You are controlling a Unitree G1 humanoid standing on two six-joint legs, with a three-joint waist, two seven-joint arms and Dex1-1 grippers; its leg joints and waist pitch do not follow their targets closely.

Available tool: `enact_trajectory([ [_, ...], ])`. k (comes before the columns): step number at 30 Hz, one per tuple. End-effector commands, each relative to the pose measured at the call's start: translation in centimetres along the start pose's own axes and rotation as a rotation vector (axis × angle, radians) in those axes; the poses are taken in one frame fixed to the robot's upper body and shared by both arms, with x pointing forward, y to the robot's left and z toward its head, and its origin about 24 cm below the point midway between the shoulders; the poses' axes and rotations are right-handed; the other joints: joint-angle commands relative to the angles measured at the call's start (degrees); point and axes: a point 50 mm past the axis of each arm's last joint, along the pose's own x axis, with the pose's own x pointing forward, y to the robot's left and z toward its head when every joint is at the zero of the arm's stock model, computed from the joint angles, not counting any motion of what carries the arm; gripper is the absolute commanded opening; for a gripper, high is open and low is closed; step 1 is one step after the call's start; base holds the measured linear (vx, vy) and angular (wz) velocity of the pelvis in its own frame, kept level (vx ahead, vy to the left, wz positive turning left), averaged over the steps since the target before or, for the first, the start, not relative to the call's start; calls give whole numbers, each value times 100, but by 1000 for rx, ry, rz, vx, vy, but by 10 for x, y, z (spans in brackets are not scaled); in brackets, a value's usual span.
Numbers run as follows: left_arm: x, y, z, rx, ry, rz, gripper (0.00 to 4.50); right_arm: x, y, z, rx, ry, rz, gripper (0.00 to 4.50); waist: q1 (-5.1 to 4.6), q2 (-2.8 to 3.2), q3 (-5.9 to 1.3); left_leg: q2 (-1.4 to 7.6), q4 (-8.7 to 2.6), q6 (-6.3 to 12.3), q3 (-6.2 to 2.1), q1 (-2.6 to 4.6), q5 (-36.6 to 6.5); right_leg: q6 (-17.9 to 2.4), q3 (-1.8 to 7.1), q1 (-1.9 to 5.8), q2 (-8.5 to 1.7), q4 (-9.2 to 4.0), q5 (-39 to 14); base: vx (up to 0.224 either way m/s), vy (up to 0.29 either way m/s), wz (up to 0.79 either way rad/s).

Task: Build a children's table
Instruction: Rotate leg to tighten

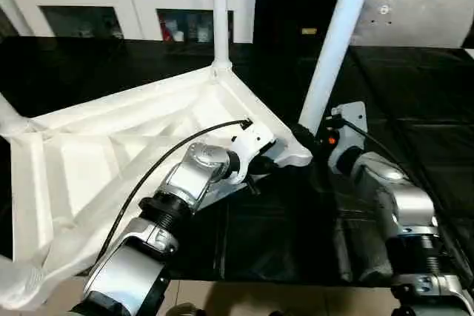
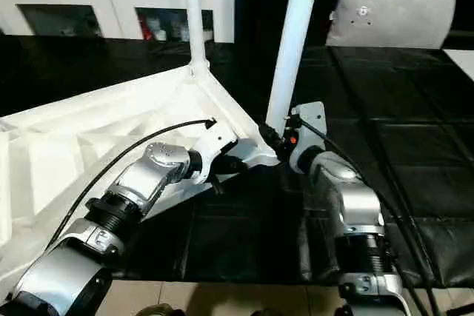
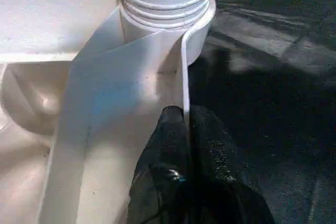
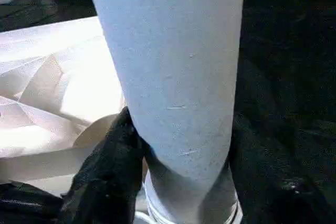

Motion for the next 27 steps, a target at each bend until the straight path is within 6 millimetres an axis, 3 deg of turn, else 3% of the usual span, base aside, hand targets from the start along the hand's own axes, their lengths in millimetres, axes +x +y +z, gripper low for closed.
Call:
enact_trajectory([
  [1, 4, -7, 16, 34, -77, -51, 0, 6, 13, -13, 33, 48, 73, 269, 28, -120, -376, 366, -338, 571, -159, -1, -315, -870, 340, 354, -593, -534, -1307, 0, 0, 0],
  [3, 2, -5, 14, 56, -64, -50, 0, 4, 13, -11, 32, 44, 73, 300, 16, -107, -373, 388, -350, 570, -169, 12, -357, -894, 333, 342, -592, -534, -1298, 0, 0, 0],
  [6, -3, -2, 8, 79, -31, -31, 0, -1, 11, -11, 5, 49, 65, 307, 7, -110, -380, 411, -358, 569, -173, 23, -378, -980, 345, 344, -605, -509, -1101, 0, 0, 0],
  [7, -6, 1, 3, 92, -11, -27, 0, -5, 8, -13, -23, 53, 72, 333, 15, -99, -379, 411, -356, 558, -174, 26, -402, -994, 347, 342, -612, -512, -1099, 0, 0, 0],
  [14, -17, 5, -10, 133, 27, -68, 0, -25, -9, -8, -69, 34, 158, 386, 25, -109, -362, 415, -358, 588, -166, 19, -516, -982, 350, 352, -614, -525, -1193, 0, 0, 0],
  [19, -34, 2, -19, 262, 52, -257, 0, -50, -22, 3, -239, 90, 366, 438, 46, -120, -361, 422, -348, 637, -162, 20, -546, -947, 355, 351, -619, -530, -1258, 0, 0, 0],
  [21, -37, 1, -20, 294, 55, -302, 0, -53, -22, 4, -269, 96, 404, 438, 60, -118, -364, 425, -350, 665, -167, 16, -540, -958, 348, 345, -616, -522, -1221, 0, 0, 0],
  [22, -39, 0, -21, 307, 63, -331, 0, -56, -23, 5, -284, 97, 434, 438, 57, -146, -379, 426, -343, 676, -159, 21, -531, -965, 348, 351, -619, -521, -1207, 0, 0, 0],
  [25, -44, -1, -24, 335, 84, -392, 0, -63, -22, 8, -322, 111, 549, 438, 102, -115, -377, 455, -339, 696, -153, 38, -547, -1049, 347, 329, -625, -510, -1213, 0, 0, 0],
  [27, -50, -1, -26, 389, 112, -465, 0, -69, -19, 6, -347, 148, 673, 412, 162, -120, -382, 487, -340, 700, -152, 55, -572, -1093, 345, 314, -624, -497, -1185, 0, 0, 0],
])
